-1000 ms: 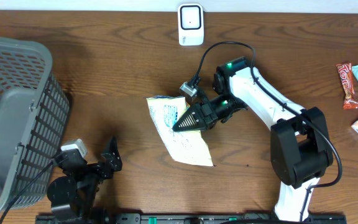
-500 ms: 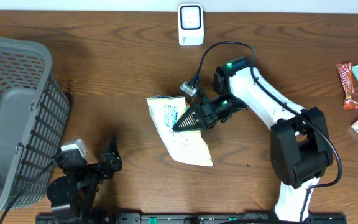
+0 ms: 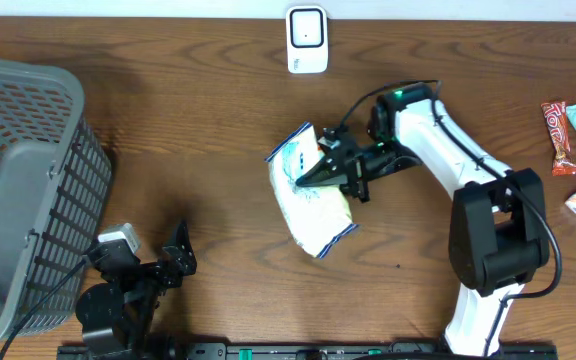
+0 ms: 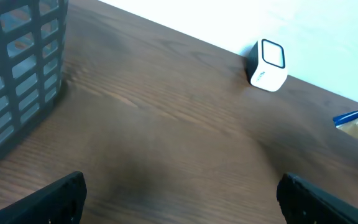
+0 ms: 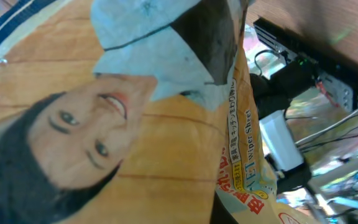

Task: Scan the item barcode

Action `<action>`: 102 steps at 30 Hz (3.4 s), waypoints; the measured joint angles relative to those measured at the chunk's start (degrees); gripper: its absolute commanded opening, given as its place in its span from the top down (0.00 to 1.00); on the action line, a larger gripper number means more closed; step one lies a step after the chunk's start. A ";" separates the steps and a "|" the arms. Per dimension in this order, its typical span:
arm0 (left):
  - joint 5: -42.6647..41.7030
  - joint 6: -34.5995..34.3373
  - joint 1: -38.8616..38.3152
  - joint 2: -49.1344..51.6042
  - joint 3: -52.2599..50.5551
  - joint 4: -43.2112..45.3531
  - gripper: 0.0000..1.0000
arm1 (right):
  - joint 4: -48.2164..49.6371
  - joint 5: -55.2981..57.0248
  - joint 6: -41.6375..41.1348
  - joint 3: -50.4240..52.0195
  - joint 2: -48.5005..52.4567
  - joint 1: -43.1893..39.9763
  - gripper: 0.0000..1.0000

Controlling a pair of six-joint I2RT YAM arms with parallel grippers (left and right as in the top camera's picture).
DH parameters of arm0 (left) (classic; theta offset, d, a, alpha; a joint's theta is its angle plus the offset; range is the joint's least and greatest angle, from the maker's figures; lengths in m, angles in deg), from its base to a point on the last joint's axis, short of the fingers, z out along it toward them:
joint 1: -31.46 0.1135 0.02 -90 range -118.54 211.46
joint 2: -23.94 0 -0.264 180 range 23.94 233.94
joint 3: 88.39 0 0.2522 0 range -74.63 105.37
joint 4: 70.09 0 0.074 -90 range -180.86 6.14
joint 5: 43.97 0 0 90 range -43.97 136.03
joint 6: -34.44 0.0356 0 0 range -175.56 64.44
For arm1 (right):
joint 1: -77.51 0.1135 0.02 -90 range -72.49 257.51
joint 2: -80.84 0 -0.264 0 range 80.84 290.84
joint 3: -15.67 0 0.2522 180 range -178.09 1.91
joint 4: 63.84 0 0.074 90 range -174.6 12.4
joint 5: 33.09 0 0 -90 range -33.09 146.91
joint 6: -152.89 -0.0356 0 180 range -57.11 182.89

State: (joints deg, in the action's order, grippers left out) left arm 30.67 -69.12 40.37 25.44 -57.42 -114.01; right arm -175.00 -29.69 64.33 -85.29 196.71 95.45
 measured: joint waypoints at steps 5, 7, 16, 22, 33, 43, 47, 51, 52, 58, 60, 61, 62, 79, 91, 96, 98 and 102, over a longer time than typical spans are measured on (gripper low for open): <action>-0.02 0.00 0.00 0.00 0.00 -0.02 0.02 | 14.21 0.83 5.60 0.17 0.00 -0.13 0.99; 0.00 0.00 0.00 0.00 0.00 -0.02 0.02 | 20.83 3.37 7.93 0.11 0.00 -0.13 0.99; 0.02 0.00 0.00 0.00 0.00 -0.04 0.02 | 71.71 21.62 0.11 0.00 0.02 -0.15 0.99; 0.00 0.00 0.00 0.00 0.00 -0.02 0.02 | 83.12 37.48 -7.82 -6.93 0.02 -0.04 0.99; 0.00 0.00 0.00 0.02 0.00 0.00 0.02 | 90.64 60.33 -7.43 -28.81 14.38 0.68 0.99; 0.00 0.00 0.00 0.00 0.00 0.00 0.02 | 83.80 67.60 -7.10 -37.42 23.50 0.81 0.99; 0.00 0.00 0.00 0.02 0.00 -0.02 0.02 | 68.94 68.50 -6.14 -42.25 22.95 0.55 0.99; 0.00 0.00 0.00 0.00 0.00 0.00 0.02 | 51.80 70.62 -3.76 -44.35 19.85 -1.27 0.99; 0.00 0.00 0.00 0.00 0.00 -0.02 0.02 | 48.28 72.13 -3.54 -44.37 18.32 -2.25 0.99; 0.00 0.00 0.00 0.00 0.00 -0.02 0.02 | 33.64 88.35 -2.80 -45.70 7.74 -11.21 0.99; 0.00 0.00 0.00 0.00 0.00 -0.02 0.02 | 32.44 93.85 -2.62 -46.12 5.64 -15.43 0.99; 0.00 0.00 0.00 0.00 0.00 -0.02 0.02 | 32.61 96.50 -2.67 -46.12 5.03 -18.32 0.99; 0.00 0.00 0.00 0.00 0.00 -0.02 0.02 | 33.03 97.46 -2.69 -45.79 4.90 -19.91 0.99; 0.00 0.00 0.00 0.00 0.00 -0.02 0.02 | 52.30 108.78 -3.78 -19.96 7.21 -45.16 0.45; 0.00 0.00 0.00 0.00 0.00 -0.02 0.02 | 50.86 99.34 -10.05 -20.72 -4.92 -41.42 0.01; 0.00 0.00 0.00 0.00 0.00 -0.02 0.02 | 51.25 92.30 -13.03 -21.86 -16.22 -35.26 0.01; 0.00 0.00 0.00 0.00 0.00 -0.02 0.02 | 51.36 89.57 -13.64 -21.94 -19.89 -32.63 0.01; -0.02 0.00 0.00 0.00 0.00 -0.02 0.02 | 50.34 85.99 -14.45 -22.12 -25.40 -26.01 0.01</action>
State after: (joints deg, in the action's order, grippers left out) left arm 30.65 -69.12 40.37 25.44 -57.42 -114.03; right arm -124.67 56.29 49.88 -107.41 171.31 69.44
